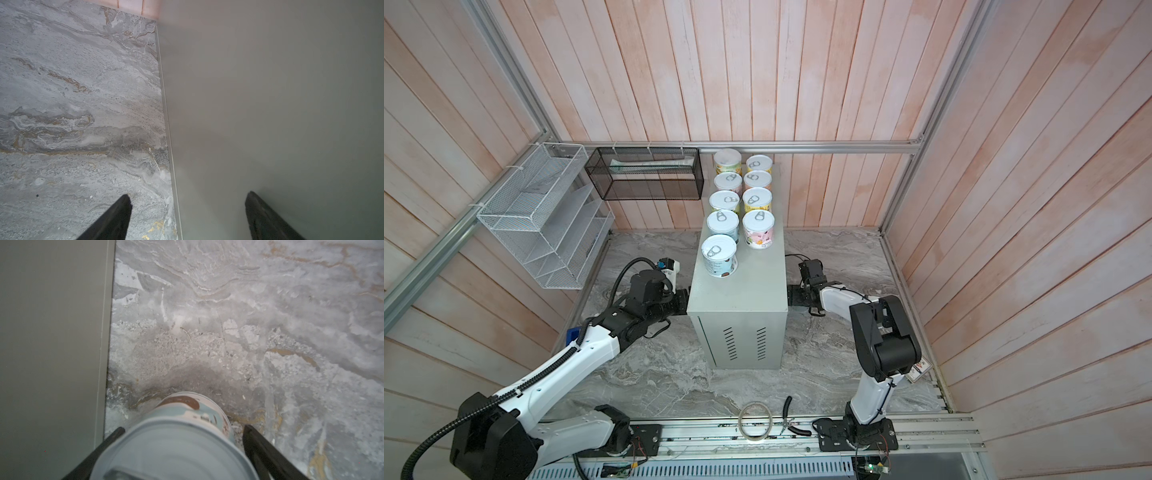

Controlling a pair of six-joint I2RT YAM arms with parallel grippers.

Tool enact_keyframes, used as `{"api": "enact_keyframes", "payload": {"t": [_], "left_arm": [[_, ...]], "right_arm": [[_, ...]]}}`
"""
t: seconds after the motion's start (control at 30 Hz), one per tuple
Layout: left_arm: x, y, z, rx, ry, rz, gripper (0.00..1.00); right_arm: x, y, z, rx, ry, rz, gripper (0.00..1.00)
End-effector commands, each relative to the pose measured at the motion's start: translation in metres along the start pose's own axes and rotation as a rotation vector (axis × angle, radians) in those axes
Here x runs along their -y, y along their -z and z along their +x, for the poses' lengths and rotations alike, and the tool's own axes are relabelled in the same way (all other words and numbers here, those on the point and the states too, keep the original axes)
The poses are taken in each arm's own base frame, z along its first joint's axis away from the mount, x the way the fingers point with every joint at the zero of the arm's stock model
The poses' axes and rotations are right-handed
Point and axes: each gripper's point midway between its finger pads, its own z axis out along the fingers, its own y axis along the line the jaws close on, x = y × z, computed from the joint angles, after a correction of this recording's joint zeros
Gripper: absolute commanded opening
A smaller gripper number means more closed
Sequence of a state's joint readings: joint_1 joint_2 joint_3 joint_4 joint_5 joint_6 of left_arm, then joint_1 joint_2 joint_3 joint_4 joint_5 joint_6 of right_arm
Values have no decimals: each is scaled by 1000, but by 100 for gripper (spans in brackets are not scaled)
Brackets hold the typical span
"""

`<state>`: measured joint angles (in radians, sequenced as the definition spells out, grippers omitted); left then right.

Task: Place and organize the canned foods onto the counter
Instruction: 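Close the right gripper around the white-lidded floor can, then lift the can up over the cabinet top with the right gripper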

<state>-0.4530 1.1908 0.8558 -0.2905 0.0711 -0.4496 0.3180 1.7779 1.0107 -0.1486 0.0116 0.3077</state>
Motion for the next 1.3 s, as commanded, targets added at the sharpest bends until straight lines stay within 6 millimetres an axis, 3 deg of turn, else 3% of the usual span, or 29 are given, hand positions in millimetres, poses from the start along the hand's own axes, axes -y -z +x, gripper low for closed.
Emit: {"api": "enact_keyframes", "payload": {"t": [0.0, 0.33, 0.43, 0.57, 0.6, 0.7, 0.9, 1.27], "left_arm": [[7, -1, -6, 17, -1, 21, 88], [4, 1, -4, 20, -1, 12, 88], [4, 1, -5, 23, -3, 11, 88], [3, 2, -4, 24, -4, 7, 88], [4, 2, -5, 27, -4, 8, 88], [3, 4, -5, 29, -9, 7, 88], [-1, 7, -3, 29, -19, -15, 88], [-5, 8, -8, 50, -35, -43, 88]], "right_arm": [[0, -3, -2, 7, 5, 16, 86], [1, -4, 1, -1, 10, 37, 78], [1, -3, 3, -4, 13, 39, 60], [0, 0, 3, -2, 16, 34, 5], [0, 1, 3, -2, 17, 36, 0], [1, 10, 1, 4, 17, 43, 0], [-2, 58, -8, 48, 21, 33, 0], [5, 205, -25, 210, 17, 50, 0]]}}
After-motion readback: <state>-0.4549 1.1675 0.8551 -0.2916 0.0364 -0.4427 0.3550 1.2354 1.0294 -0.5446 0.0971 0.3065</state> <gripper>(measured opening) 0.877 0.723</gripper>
